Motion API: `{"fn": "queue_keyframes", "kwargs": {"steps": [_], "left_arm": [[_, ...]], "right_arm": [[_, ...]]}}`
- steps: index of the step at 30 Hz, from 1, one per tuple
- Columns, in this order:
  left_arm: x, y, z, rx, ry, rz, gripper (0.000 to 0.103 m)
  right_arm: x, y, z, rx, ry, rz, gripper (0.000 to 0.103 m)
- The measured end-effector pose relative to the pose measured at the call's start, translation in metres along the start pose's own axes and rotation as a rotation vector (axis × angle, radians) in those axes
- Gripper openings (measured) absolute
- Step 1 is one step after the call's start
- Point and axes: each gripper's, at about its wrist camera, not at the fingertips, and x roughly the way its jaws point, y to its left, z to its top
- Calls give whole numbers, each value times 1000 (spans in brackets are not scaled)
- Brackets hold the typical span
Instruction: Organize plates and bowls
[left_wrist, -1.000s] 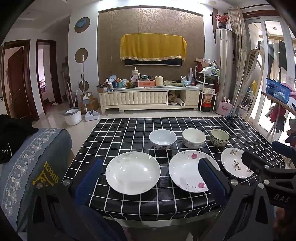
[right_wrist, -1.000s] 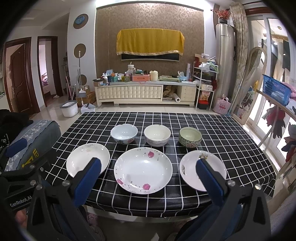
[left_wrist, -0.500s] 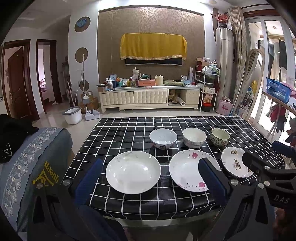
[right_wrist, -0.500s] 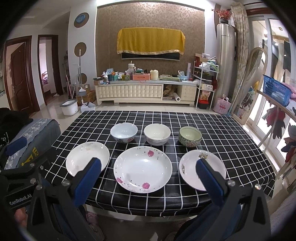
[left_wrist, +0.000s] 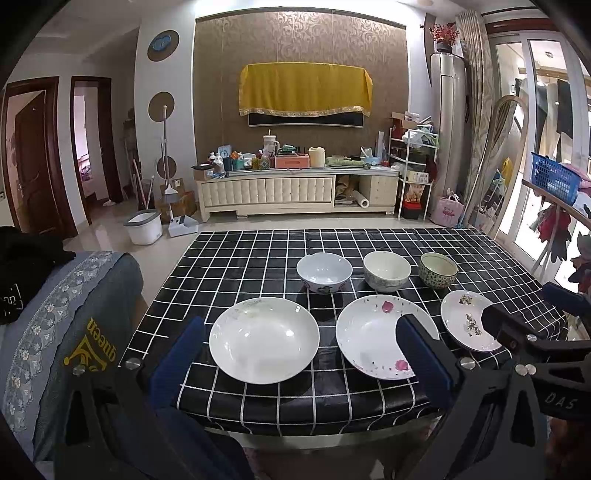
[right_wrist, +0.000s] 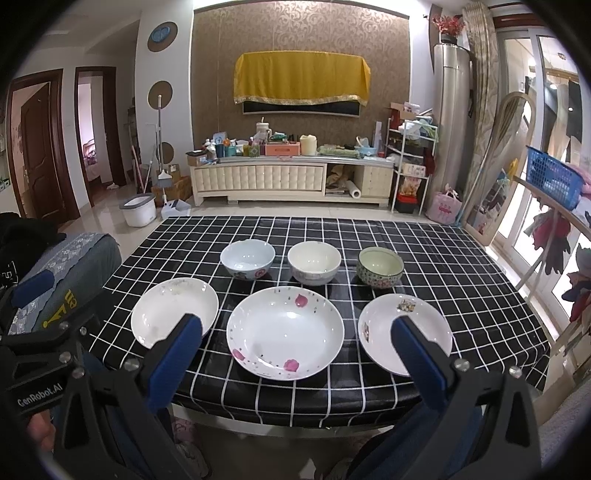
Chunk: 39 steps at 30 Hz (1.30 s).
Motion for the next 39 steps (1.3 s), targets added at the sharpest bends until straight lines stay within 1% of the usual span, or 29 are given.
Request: {"fn": "queue_keyframes", "kwargs": {"steps": [18,20,24,27,33,37,39], "left_arm": [[-2,-3,1,12,-12,-2,102],[-1,-4,1,24,-19,7,102],[1,-3,3,17,-20,-2,102],[5,-2,8,19,-23,14,102],[23,18,17,-42,5,23,103],[35,32,20,-67,15,25,103],[42,39,22,-73,17,38,103]], "right_arm": [[-2,-2,3,-2,-4,-5,103],[-1,-2,4,-3,-4,-8,103],[2,-3,9,-9,-4,-10,103],[6,-1,15,-19,-11,-14,103],[22,8,27,-38,-9,-1,103],[40,20,36,-58,5,20,103],[51,27,40,-67,16,36,103]]}}
